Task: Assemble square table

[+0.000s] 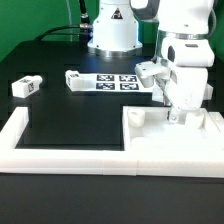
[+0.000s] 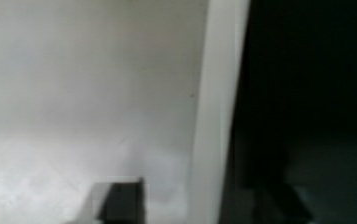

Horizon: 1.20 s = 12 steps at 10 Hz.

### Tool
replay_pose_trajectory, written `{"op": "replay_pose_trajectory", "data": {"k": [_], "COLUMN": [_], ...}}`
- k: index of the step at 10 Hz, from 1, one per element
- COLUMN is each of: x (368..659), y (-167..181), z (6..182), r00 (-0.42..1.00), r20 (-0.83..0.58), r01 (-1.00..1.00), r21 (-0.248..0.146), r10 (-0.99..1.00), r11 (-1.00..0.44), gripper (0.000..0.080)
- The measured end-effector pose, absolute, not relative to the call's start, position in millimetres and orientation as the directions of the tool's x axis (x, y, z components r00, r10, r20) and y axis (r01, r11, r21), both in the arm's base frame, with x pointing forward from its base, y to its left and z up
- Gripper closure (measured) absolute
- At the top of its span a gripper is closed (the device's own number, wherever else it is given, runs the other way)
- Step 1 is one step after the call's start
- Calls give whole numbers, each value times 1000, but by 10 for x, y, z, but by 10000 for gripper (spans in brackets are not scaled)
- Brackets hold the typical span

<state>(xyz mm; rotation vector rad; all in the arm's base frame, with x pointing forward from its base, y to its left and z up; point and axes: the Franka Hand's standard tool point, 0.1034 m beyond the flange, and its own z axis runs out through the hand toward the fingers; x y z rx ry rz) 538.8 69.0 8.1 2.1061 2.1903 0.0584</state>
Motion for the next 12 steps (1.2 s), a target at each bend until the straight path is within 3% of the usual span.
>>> {"op": "replay_pose_trajectory", "data": {"k": [2, 5, 10, 12], "x": [5387, 5386, 5384, 5336], "y": [690, 690, 687, 727], "z": [80, 79, 82, 285], "r00": [-37, -37, -36, 143], "r20": [-47, -47, -47, -33], "r01": [994, 994, 994, 984], "r21": [98, 98, 98, 113], "r10": [998, 998, 998, 989], "r11": [41, 41, 40, -138], "gripper": [207, 155, 150, 150]}}
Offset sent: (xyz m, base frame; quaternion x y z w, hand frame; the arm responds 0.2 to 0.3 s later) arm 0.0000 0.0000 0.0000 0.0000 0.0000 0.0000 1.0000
